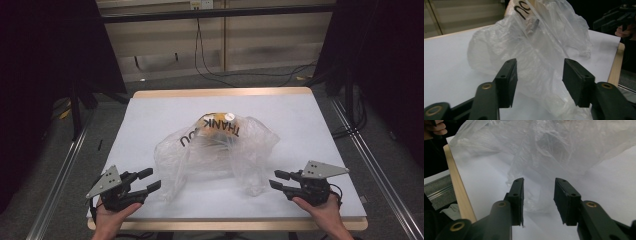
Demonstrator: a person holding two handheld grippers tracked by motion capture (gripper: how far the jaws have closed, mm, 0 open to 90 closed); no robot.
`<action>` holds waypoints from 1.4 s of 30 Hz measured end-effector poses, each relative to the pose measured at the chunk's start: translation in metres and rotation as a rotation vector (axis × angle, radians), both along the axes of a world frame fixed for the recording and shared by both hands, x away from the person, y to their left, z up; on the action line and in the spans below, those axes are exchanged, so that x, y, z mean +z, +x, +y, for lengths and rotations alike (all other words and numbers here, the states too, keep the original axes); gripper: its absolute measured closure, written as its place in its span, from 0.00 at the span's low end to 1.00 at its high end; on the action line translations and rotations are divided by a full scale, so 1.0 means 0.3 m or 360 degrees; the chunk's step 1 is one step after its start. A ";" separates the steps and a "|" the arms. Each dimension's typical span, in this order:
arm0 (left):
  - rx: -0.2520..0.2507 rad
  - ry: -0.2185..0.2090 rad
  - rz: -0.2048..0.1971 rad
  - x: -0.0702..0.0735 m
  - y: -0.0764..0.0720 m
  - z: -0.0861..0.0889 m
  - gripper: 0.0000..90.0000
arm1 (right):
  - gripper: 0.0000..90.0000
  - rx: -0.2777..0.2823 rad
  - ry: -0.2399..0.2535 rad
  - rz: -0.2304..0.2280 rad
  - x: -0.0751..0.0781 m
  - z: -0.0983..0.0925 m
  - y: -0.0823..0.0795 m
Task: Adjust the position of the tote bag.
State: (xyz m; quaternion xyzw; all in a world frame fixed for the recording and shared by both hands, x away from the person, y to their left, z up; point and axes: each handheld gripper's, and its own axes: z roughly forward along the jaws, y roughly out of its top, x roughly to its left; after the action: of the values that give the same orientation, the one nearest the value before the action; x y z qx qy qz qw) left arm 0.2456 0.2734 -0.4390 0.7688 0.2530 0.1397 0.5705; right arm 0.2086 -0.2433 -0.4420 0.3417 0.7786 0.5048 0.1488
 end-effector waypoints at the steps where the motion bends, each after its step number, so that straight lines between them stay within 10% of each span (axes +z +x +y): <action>1: -0.0005 0.0006 0.0007 0.001 -0.003 -0.007 0.54 | 0.70 0.0008 -0.0002 0.0001 0.001 0.004 -0.002; 12: -0.0092 0.0033 0.0079 -0.007 -0.012 -0.046 0.53 | 0.83 0.0161 -0.0093 0.0056 -0.010 0.092 0.011; 18: -0.0129 0.0056 0.0096 -0.019 -0.010 -0.073 0.48 | 0.75 0.0159 -0.0055 0.0100 0.012 0.120 0.034; 21: -0.0148 0.0065 0.0114 -0.021 -0.014 -0.084 0.47 | 0.72 0.0237 -0.0186 0.0121 0.020 0.158 0.044; 24: -0.0219 0.0107 0.0116 -0.024 -0.019 -0.088 0.58 | 0.72 0.0239 -0.0169 0.0127 -0.005 0.167 0.060; 42: -0.0290 0.0287 0.0227 -0.066 -0.003 -0.126 0.53 | 0.64 0.0297 -0.0350 0.0211 -0.113 0.201 0.108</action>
State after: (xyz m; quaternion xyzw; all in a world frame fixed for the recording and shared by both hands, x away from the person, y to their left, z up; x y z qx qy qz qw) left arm 0.2448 0.2356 -0.4589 0.8447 0.2084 0.0546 0.4900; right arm 0.2410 -0.1830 -0.4759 0.2820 0.8657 0.4046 0.0860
